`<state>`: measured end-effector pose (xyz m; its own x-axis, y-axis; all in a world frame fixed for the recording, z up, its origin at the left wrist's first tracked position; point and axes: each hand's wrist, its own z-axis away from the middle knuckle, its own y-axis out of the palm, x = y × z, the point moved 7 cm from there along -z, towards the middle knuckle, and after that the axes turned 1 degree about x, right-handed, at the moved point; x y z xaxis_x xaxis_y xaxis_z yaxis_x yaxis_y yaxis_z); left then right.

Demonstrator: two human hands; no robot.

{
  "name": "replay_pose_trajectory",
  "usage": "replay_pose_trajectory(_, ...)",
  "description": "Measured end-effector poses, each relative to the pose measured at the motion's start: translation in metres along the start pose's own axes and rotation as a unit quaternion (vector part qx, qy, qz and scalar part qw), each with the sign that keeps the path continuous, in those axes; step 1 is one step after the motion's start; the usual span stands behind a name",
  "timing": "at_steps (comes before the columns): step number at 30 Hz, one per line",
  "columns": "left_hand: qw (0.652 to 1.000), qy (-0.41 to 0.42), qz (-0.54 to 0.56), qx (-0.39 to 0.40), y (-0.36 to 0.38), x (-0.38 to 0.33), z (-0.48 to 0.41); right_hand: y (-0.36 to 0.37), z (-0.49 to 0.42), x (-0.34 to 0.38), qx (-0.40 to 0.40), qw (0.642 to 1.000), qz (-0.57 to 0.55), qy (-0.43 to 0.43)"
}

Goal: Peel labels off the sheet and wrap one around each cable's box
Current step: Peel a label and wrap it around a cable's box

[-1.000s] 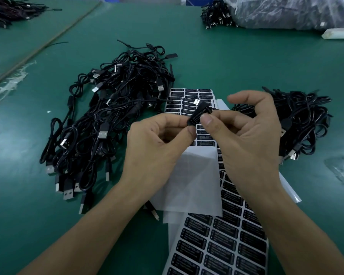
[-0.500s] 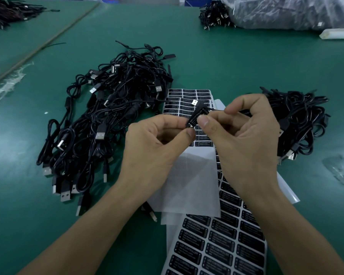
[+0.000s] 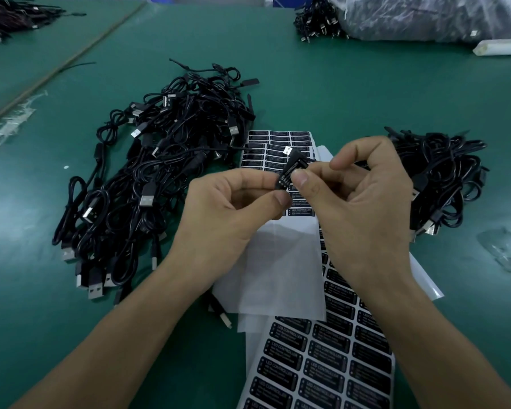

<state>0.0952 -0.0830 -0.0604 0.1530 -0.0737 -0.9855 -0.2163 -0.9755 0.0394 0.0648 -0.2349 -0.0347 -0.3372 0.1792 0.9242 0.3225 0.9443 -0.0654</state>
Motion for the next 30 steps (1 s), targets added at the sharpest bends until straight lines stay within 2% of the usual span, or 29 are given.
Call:
replay_pose_trajectory(4,1.0,-0.006,-0.008,0.029,0.0012,-0.0002,-0.001,-0.0002,0.0002,-0.0004,0.003,1.0,0.0,-0.002)
replay_pose_trajectory(17,0.999,-0.032,-0.007,0.041,0.0009,0.0017,-0.002,-0.0015,-0.0002,0.0004,-0.007,0.999,0.033,-0.008)
replay_pose_trajectory(30,0.999,-0.04,0.023,0.02,0.0025,0.0063,-0.0011,-0.0003,0.0027,0.0029,-0.007,0.998,0.06,-0.022)
